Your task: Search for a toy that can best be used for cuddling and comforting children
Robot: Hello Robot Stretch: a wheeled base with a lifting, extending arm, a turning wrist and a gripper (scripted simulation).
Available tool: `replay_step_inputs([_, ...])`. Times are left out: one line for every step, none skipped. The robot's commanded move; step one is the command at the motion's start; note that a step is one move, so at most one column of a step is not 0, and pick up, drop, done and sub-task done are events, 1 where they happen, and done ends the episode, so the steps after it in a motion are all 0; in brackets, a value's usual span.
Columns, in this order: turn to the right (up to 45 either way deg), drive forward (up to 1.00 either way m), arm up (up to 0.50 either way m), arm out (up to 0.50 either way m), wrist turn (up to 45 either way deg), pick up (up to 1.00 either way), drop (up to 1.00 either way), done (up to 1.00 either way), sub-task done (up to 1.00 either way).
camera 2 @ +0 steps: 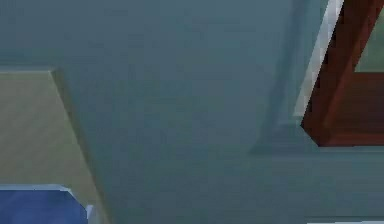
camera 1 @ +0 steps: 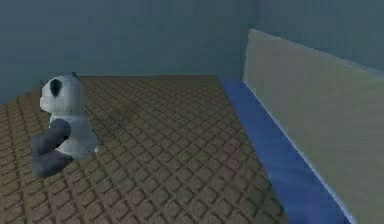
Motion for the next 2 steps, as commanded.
replay_step_inputs([-33.0,0.00,0.00,0.00,0.0,0.00,0.00,0.00,0.00])
replay_step_inputs([0.0,0.00,0.00,0.00,0.0,0.00,0.00,1.00,0.00])
